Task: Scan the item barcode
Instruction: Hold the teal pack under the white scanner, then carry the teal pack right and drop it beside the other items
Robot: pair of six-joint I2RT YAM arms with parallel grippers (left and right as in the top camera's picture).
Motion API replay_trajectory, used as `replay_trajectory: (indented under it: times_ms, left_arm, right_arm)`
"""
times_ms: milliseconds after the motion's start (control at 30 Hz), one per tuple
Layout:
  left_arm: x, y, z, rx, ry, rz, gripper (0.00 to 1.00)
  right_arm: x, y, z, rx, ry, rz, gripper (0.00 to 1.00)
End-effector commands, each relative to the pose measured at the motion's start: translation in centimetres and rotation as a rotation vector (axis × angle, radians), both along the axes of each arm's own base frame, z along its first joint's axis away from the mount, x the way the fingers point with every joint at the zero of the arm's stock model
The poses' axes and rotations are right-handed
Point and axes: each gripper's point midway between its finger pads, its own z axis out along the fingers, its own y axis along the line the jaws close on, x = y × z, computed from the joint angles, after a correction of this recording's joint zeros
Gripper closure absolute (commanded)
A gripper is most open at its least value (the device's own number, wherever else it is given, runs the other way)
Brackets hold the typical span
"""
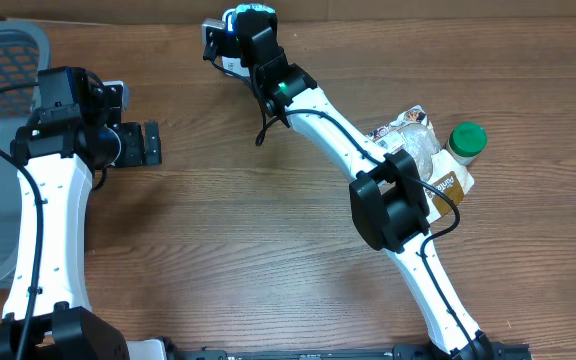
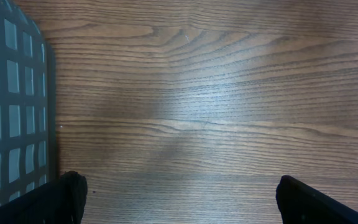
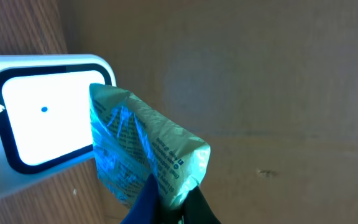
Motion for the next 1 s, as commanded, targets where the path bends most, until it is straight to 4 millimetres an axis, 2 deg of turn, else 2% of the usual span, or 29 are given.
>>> replay_trajectory:
  times_ms: [0,167,267,367,500,600,700,800,967]
  left_arm:
    - [0.2,-0.3,0.3,0.0,-0.011,-0.031,0.01]
    - [0.2,-0.3,0.3,0.0,-0.011,-0.031,0.0]
    - [0.2,-0.3,0.3,0.0,-0.011,-0.031,0.0]
    - [0.2,-0.3,0.3,0.0,-0.011,-0.031,0.01]
    - [0.2,-0.3,0.3,0.0,-0.011,-0.031,0.0]
    - [0.2,-0.3,0.3,0.0,-0.011,-0.031,0.0]
    - [0.2,-0.3,0.3,0.0,-0.011,-0.031,0.01]
    - [0.2,-0.3,0.3,0.0,-0.011,-0.031,0.0]
    - [0.2,-0.3,0.3,0.0,-0.011,-0.031,0.0]
  right_arm:
    - [-0.5,-0.4,5.7,0.239,-0.041,-0.063,0.96]
    - [-3.0,-1.9,12.2,0.542,0.019,-0.13,0.96]
    - [-5.7,-3.6,16.0,0.741,0.095,-0.201,0.96]
    - [-9.4,-6.2,19.1,0.966,0.199,-0.317,0.96]
    - [-15.2,-9.5,21.1,1.149,0.397,-0.431,0.96]
    - [-19.5,-12.1,21.5,1.237,0.566,-0.512,0.96]
    - [-22.6,-15.3,20.7,1.318,0.685,-0.665,0.96]
    - [-24.4,-19.1,18.5,1.379,0.752,-0.899,0.96]
    - [-25.5,-24.1,14.6,1.419,0.765,-1.235,0.96]
